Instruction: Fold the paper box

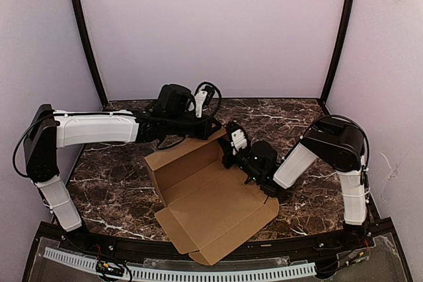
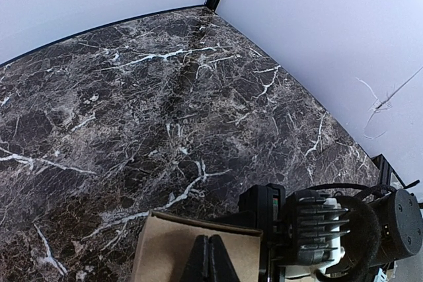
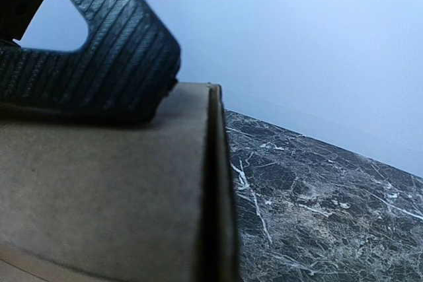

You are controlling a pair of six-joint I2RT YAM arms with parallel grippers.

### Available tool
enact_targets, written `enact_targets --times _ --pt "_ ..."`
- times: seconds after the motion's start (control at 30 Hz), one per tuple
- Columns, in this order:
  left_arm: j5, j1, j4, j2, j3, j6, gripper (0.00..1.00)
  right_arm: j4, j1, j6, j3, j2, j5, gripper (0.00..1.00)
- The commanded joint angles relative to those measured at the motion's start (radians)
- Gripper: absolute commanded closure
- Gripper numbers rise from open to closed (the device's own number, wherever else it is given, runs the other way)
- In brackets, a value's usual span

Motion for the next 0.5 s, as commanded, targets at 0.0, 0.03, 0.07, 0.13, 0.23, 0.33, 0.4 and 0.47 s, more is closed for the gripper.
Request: enact_targets --times 0.0,0.03,0.07,0.13,0.23,0.33,0.4,0.47 --pt "-0.009 0.001 -0.184 0.017 -0.041 0.000 0.99 0.069 -0.016 0.007 0.013 -0.033 0.016 1.00" --pt "-0.010 0.001 -0.184 0.018 -0.041 0.000 0.99 0.068 -0.016 0.011 0.009 -0.033 0.017 1.00" --pt "-0.010 0.001 -0.184 0.016 -0.041 0.000 0.99 0.068 -0.016 0.016 0.004 -0.033 0.018 0.92" --pt "-0.011 0.001 -0.184 0.016 -0.041 0.000 0.99 0.072 -0.016 0.017 -0.010 -0.031 0.020 0.76" --pt "-0.011 0.001 -0.183 0.017 -0.041 0.000 0.99 0.074 -0.014 0.053 -0.032 -0.025 0.018 0.66" --pt "-0.009 0.001 -0.181 0.017 -0.042 -0.002 0.99 0.089 -0.012 0.078 -0.054 -0.011 0.019 0.66" --pt "-0.009 0.002 -0.180 0.017 -0.042 -0.002 0.99 0.094 -0.009 0.091 -0.058 0.004 0.024 0.66" --pt "-0.010 0.002 -0.180 0.017 -0.041 -0.002 0.99 0.112 -0.005 0.103 -0.063 0.020 0.029 0.66"
